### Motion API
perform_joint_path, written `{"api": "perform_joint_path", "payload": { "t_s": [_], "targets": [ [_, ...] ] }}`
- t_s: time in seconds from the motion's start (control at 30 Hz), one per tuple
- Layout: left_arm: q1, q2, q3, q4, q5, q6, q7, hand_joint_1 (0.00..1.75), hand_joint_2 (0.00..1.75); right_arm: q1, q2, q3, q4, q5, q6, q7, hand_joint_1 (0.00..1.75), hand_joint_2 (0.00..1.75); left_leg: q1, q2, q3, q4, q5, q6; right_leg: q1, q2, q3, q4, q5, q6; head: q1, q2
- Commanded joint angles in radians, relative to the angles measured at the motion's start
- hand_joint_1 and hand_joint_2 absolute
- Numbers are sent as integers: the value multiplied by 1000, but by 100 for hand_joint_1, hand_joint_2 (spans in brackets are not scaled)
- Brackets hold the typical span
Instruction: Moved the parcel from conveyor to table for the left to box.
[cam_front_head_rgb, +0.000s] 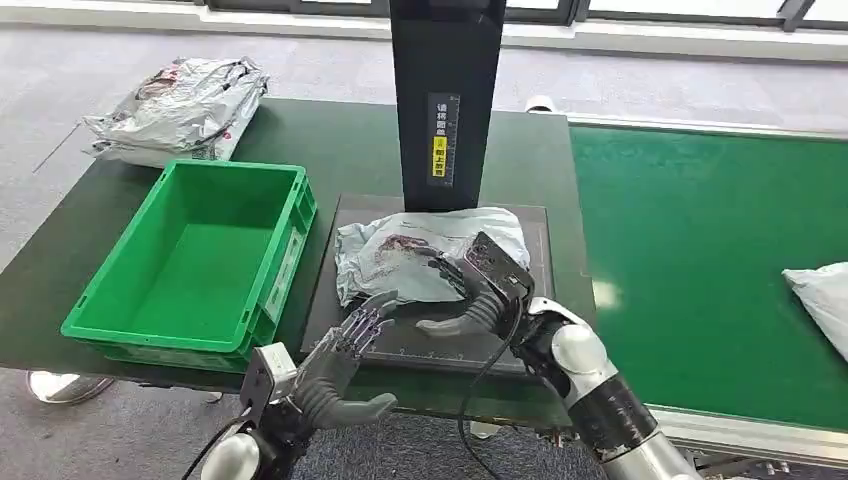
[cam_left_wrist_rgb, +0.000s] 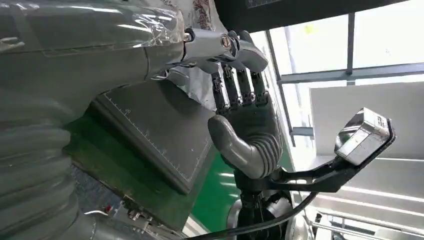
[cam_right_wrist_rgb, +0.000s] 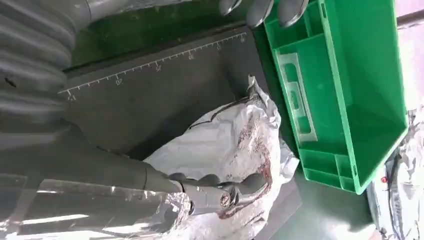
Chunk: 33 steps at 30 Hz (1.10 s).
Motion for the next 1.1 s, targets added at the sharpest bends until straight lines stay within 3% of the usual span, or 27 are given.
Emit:
{"api": "perform_joint_path", "payload": {
  "t_s": [0.03,0.43,0.7,0.83,0.87,0.93,1.0,1.1],
  "targets": [
    [-34,19,-37,56,-1,-2,4,0,175,-41,-42,86,16,-2,0,3,0,175,0,0,1,-1,0,0,0,0,1,-1,0,0,0,0],
    [-31,18,-34,54,1,3,1,0,175,-44,-48,96,4,21,-11,-15,0,175,0,0,1,-1,0,0,0,-1,2,-1,0,0,0,0],
    [16,8,-5,19,-9,40,-22,0,175,15,-85,-22,-313,-42,-17,-122,0,175,0,0,0,0,0,0,0,-1,0,0,0,0,0,0],
    [68,8,21,-28,-18,75,-36,0,175,115,-119,-103,-549,42,-97,-171,0,175,0,-2,0,0,0,0,1,-3,1,-1,-1,0,0,0],
    [79,15,26,-33,-53,103,-32,0,175,270,-83,-201,-676,213,-248,-160,0,175,0,-3,0,0,0,0,0,-4,1,-1,-1,0,0,0],
    [87,13,46,-24,-75,101,-44,0,175,540,-46,-335,-843,266,-208,-197,0,175,1,-8,2,-3,0,0,1,-8,5,-4,-3,-1,0,0],
    [82,8,50,-21,-78,96,-44,0,175,587,-38,-353,-857,278,-199,-224,0,175,2,-14,5,-5,0,0,3,-15,9,-7,-4,-1,0,0],
    [76,-1,51,-20,-90,98,-39,0,175,583,4,-379,-844,279,-207,-223,0,175,1,-14,5,-2,-5,1,1,-15,11,-5,-9,0,0,0]
  ]
}}
